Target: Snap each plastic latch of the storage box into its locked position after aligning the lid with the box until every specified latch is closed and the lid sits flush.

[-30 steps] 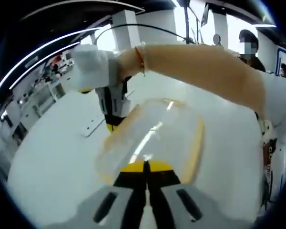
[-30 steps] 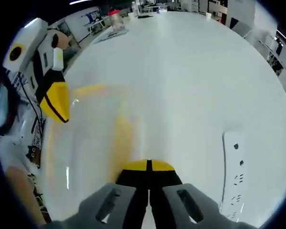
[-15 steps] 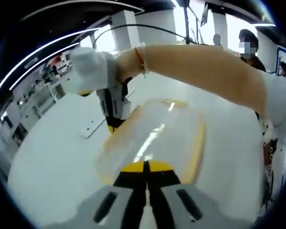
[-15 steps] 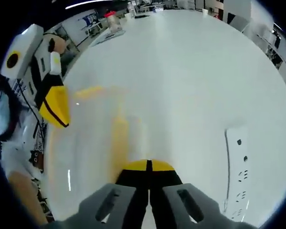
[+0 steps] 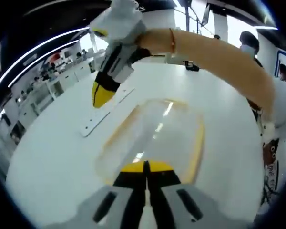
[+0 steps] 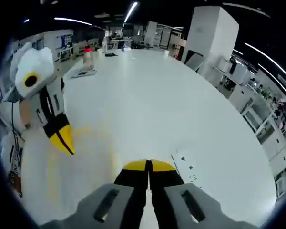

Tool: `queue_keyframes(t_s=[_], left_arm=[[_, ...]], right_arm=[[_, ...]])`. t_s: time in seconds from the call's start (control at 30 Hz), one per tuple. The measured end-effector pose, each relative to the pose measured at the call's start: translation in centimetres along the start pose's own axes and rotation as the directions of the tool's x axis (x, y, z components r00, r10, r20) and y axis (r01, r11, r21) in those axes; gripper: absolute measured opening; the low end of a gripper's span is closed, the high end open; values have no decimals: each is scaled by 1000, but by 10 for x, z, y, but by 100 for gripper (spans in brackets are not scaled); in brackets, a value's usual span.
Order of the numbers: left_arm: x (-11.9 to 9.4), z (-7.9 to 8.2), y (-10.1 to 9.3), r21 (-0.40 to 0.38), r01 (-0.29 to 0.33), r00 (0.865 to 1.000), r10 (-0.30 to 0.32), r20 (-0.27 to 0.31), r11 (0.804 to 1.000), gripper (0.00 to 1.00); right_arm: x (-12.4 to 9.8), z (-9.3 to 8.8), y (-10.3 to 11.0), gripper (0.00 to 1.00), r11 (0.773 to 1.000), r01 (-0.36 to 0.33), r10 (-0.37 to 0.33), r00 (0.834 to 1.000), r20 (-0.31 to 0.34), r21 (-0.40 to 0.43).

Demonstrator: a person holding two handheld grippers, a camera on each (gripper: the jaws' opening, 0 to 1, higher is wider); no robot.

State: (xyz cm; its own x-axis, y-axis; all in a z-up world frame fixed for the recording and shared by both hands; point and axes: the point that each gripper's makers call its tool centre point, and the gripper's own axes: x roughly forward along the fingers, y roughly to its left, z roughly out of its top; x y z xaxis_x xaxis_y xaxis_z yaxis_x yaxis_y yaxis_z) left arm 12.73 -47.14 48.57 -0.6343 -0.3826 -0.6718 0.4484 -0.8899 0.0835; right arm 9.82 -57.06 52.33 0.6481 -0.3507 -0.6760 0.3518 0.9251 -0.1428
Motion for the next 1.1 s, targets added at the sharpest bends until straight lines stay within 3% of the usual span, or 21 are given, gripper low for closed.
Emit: queue_keyframes(t_s=[0.1, 0.2, 0.27, 0.33, 0.4, 0.47, 0.5, 0.83, 1.0, 1.1], left_arm=[[1, 0, 2, -7, 2, 1000, -2, -6, 1000, 0], [2, 1, 2, -18, 0, 1000, 0, -11, 1000, 0], [3, 1, 2, -29, 6, 1000, -7, -13, 1000, 0], [2, 1, -7, -69, 70, 998, -71, -3, 995, 0], [4, -1, -5, -63, 66, 998, -66, 1, 996, 0], [8, -2, -7, -66, 64, 998, -64, 5, 996, 0], [8, -3, -9, -30, 80, 997, -80, 1, 996, 0], [16, -6, -15, 33, 72, 997, -71, -41, 997, 0], [16, -4, -16, 22, 72, 996, -71, -59, 997, 0], [16, -3, -16, 22, 55, 994, -53, -92, 998, 0]], right_arm=[[-22, 8, 10, 0, 999, 35, -36, 998, 42, 18], [-36, 16, 32, 0, 1000, 29, -28, 996, 88, -1], [-40, 16, 39, 0, 996, 86, -85, 992, 93, -10], [-42, 12, 56, 0, 996, 86, -83, 992, 93, -26], [-43, 11, 76, 0, 998, 61, -59, 991, 117, -17], [-45, 5, 100, 0, 996, 27, -14, 989, 149, -85], [-45, -1, 105, 0, 996, 24, -11, 989, 146, -85], [-42, -46, 158, 0, 993, -69, 83, 984, 160, -95], [-23, -84, 178, 0, 989, -75, 83, 995, 60, -126], [-9, -93, 182, 0, 992, -59, 62, 998, 23, -108]])
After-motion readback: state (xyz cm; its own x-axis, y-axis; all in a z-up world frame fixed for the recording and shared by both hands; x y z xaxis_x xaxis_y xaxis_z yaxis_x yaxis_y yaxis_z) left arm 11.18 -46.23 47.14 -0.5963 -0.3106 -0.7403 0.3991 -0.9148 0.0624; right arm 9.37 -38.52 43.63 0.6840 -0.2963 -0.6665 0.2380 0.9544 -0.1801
